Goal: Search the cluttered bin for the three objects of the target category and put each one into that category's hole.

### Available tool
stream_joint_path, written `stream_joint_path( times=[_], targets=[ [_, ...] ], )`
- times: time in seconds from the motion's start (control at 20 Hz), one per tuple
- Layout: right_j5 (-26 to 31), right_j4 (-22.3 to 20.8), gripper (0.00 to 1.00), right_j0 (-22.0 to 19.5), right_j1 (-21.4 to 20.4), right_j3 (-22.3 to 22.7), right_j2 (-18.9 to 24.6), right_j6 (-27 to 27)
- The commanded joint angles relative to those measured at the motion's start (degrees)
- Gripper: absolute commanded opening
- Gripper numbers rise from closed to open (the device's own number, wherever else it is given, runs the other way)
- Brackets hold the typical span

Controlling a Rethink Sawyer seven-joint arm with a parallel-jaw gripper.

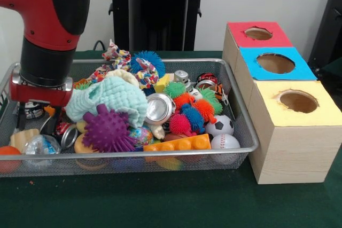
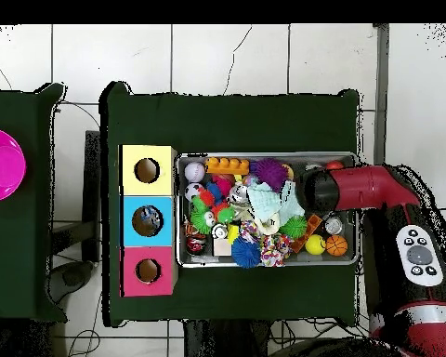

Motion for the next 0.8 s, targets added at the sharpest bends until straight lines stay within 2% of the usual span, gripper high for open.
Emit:
stream_joint_path(
  times=[0.05, 0.1, 0.35, 0.65, 0.8],
  targets=[
    [-2.0, -2.2, 1.00, -2.5, 3.9, -0.4, 1.4, -7.8],
    [-4.3, -1.9, 1.00, -3.4, 4.8, 0.1, 2.2, -6.8],
    [-3.4, -1.3, 1.00, -4.3, 7.9, -0.9, 2.5, -7.3],
    [-0.8, 0.2, 1.00, -5.1, 9.3, -1.3, 2.8, -7.6],
    [-1.3, 1.0, 1.00, -6.4, 8.9, 0.4, 3.6, -7.9]
  ],
)
